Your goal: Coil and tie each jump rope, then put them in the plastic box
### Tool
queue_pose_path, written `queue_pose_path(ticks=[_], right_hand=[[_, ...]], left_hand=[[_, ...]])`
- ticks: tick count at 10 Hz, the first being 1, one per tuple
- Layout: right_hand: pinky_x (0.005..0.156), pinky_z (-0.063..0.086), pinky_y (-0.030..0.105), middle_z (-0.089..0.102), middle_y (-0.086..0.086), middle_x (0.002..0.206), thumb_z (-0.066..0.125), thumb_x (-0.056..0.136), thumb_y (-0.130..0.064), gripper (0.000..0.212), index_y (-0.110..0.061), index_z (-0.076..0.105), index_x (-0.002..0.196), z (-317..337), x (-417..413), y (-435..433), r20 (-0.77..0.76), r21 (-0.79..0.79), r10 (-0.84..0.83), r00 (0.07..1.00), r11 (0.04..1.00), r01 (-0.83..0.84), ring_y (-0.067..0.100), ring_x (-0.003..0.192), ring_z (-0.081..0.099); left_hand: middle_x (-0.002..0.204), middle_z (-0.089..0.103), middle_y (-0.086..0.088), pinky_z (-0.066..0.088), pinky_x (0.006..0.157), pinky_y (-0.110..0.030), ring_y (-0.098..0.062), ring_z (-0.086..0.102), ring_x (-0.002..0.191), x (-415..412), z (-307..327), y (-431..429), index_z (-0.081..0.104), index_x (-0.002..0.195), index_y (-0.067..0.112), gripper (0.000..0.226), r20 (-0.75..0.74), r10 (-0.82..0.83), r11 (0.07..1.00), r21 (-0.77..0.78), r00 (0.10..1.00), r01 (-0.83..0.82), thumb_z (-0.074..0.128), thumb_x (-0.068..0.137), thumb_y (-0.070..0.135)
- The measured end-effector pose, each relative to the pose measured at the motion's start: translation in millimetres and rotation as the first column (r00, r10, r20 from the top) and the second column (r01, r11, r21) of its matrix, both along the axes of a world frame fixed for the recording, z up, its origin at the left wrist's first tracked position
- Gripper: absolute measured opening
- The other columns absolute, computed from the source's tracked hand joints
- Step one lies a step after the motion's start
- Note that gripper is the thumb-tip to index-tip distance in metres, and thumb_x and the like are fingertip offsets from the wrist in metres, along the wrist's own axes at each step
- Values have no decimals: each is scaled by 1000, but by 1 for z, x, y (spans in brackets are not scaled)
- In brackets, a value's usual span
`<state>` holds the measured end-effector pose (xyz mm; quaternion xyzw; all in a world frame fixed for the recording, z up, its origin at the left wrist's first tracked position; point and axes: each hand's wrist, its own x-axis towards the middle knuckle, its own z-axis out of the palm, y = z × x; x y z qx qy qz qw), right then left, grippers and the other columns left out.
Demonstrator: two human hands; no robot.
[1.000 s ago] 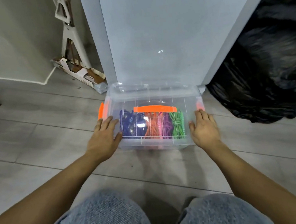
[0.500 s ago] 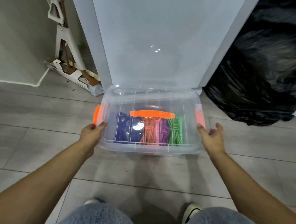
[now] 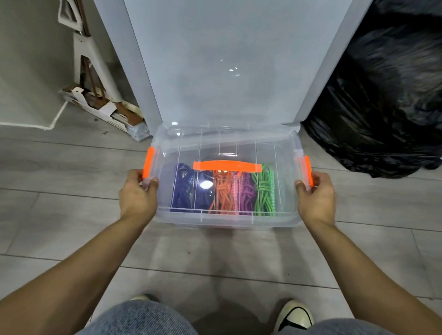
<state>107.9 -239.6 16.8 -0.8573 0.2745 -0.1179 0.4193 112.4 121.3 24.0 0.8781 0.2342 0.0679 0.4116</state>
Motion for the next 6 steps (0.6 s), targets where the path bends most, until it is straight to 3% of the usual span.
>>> queue_pose_path(ticks=[1, 3, 4, 5, 6], right_hand=[[87, 50, 40, 59, 11, 114, 66, 91, -16, 27, -9, 62, 116, 8, -3, -8, -21, -143, 11, 1000, 990, -14, 28, 93, 61], [87, 50, 40, 60, 11, 114, 65, 84, -15, 35, -12, 61, 119, 20, 5, -17, -111, -212, 130, 985, 966, -152, 29, 96, 60], [96, 47, 40, 58, 10, 123, 65, 85, -14, 45, -13, 58, 129, 28, 10, -16, -67, -255, 219, 974, 939, -228, 27, 109, 57], [104, 44, 41, 55, 4, 133, 61, 89, -15, 46, -16, 55, 135, 48, 31, -4, 16, -330, 346, 938, 887, -322, 24, 122, 53], [108, 41, 41, 53, 2, 137, 61, 90, -13, 47, -15, 54, 136, 60, 46, 12, 125, -392, 435, 892, 847, -358, 22, 128, 49]], left_hand=[[99, 68, -13, 43, 73, -31, -33, 60, 84, -2, 4, -9, 55, 116, 11, 27, -61, -60, 996, 67, 996, 64, 60, 95, 28], [117, 61, -20, 47, 85, -45, -40, 59, 100, 4, 17, -6, 50, 124, 6, 38, -247, -138, 954, 229, 959, 196, 60, 94, 27], [128, 55, -20, 45, 94, -47, -40, 55, 109, 8, 26, -11, 48, 133, 7, 47, -212, -235, 892, 340, 949, 297, 63, 91, 23], [139, 51, -8, 42, 104, -45, -30, 49, 123, 23, 48, -27, 47, 139, 17, 48, -152, -399, 796, 433, 904, 423, 59, 94, 28], [144, 48, 0, 40, 107, -43, -24, 46, 129, 33, 61, -38, 47, 139, 23, 45, -76, -474, 753, 481, 877, 449, 57, 95, 30]])
